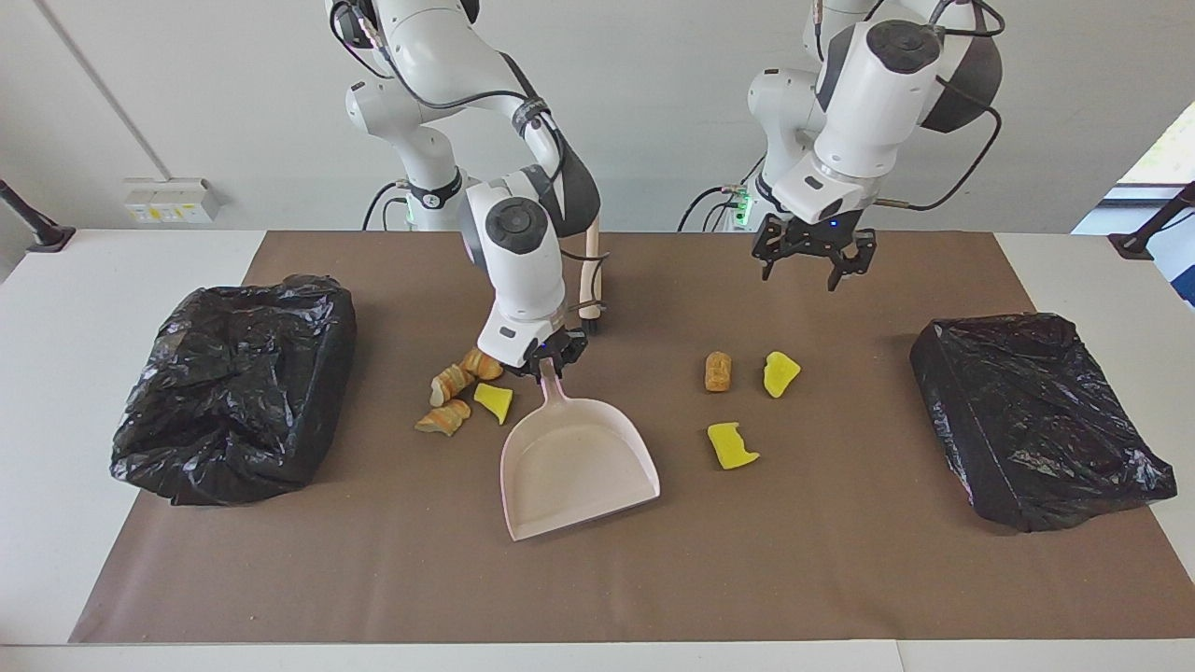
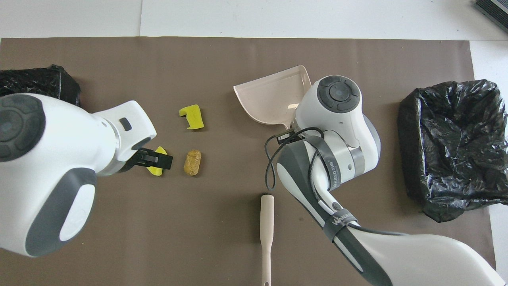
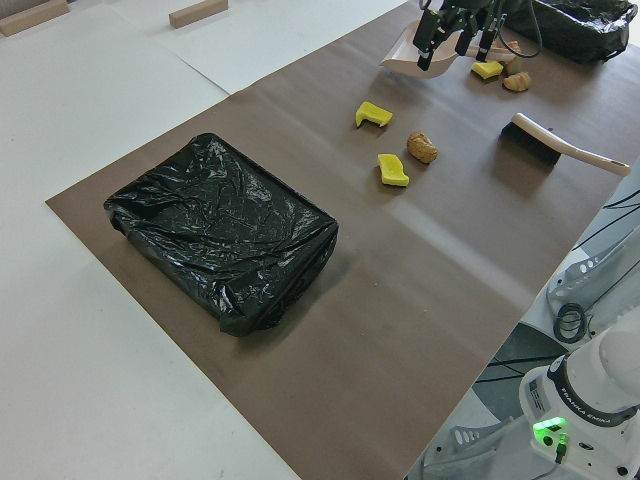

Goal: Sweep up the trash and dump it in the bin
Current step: 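Grasp the brush handle with the left gripper near the robot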

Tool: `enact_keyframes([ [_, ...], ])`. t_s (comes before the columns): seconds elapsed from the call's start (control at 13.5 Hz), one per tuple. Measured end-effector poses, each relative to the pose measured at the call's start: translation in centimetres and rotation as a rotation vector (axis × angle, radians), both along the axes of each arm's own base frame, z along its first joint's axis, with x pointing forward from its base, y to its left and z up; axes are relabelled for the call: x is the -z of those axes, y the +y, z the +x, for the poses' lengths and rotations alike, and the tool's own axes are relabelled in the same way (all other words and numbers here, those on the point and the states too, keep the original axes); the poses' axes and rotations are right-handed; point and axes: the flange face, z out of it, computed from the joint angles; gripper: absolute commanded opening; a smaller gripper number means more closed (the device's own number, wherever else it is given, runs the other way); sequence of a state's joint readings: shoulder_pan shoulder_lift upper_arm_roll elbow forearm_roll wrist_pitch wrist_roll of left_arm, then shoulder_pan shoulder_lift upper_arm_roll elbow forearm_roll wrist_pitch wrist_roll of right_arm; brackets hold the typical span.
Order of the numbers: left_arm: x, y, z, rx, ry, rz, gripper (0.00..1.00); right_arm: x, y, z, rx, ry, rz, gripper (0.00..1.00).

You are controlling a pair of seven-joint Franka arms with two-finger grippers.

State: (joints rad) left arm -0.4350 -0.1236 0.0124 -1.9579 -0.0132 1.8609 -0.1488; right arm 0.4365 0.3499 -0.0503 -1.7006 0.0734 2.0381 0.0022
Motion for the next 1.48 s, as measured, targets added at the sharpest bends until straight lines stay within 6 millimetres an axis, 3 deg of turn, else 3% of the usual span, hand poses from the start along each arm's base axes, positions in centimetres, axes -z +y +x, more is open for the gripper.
enact_keyframes([
  [0.15, 2.5, -3.9, -4.0, -0.016, 0.016, 0.003, 1.00, -0.4, -3.1, 1.2, -0.149, -0.015, 0.004, 0.00],
  [0.3, 4.8, -9.4, -8.8, -0.036, 0.013, -0.004, 1.00, -0.4, -5.3, 1.9, -0.332, -0.027, -0.018, 0.00],
  [0.52, 9.1, -17.4, -16.8, -0.057, 0.004, -0.024, 1.00, -0.4, -5.4, 1.9, -0.523, -0.035, -0.081, 0.00],
  [0.66, 12.7, -20.9, -21.4, -0.074, 0.003, -0.036, 0.78, -0.2, -5.1, 1.7, -0.695, -0.030, -0.081, 0.00],
  [0.81, 15.1, -23.1, -24.3, -0.091, 0.006, -0.038, 0.75, 0.0, -5.2, 1.7, -0.798, -0.023, -0.079, 0.00],
  [0.96, 16.0, -24.2, -25.7, -0.084, 0.008, -0.046, 0.73, 0.2, -5.3, 1.6, -0.861, -0.019, -0.079, 0.00],
  [1.33, 17.6, -24.8, -27.1, -0.070, 0.031, -0.020, 0.68, 1.3, -4.8, 1.2, -0.924, 0.002, -0.086, 0.00],
  [1.4, 17.9, -24.7, -27.0, -0.072, 0.035, -0.015, 0.64, 1.5, -4.6, 1.2, -0.933, 0.003, -0.094, 0.00],
  [1.48, 18.1, -24.7, -27.1, -0.076, 0.041, -0.013, 0.54, 1.6, -4.5, 1.1, -0.940, 0.004, -0.095, 0.00],
])
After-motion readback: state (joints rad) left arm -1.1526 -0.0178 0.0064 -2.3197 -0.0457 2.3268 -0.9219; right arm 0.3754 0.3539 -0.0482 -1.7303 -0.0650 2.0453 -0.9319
